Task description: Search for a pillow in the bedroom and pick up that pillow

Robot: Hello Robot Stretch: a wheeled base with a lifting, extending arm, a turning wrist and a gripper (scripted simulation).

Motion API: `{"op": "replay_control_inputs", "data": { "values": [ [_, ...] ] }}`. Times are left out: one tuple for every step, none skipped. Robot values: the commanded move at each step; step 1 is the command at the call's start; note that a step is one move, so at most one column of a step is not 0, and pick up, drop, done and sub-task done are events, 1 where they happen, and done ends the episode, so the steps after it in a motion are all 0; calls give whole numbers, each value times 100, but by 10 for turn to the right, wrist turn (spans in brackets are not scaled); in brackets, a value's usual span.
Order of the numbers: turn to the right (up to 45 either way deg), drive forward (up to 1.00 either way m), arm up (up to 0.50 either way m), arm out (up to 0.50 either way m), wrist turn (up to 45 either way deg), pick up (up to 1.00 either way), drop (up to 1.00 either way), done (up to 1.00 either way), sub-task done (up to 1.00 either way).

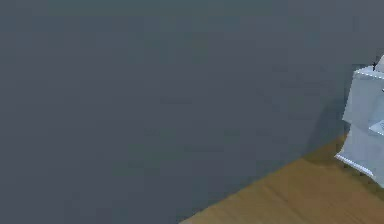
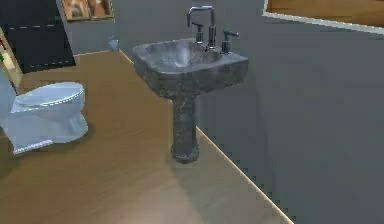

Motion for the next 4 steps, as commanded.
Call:
{"op": "replay_control_inputs", "data": {
  "values": [
    [450, 0, 0, 0, 0, 0, 0, 0, 0],
    [210, 0, 0, 0, 0, 0, 0, 0, 0],
    [0, 100, 0, 0, 0, 0, 0, 0, 0],
    [0, 100, 0, 0, 0, 0, 0, 0, 0]
  ]
}}
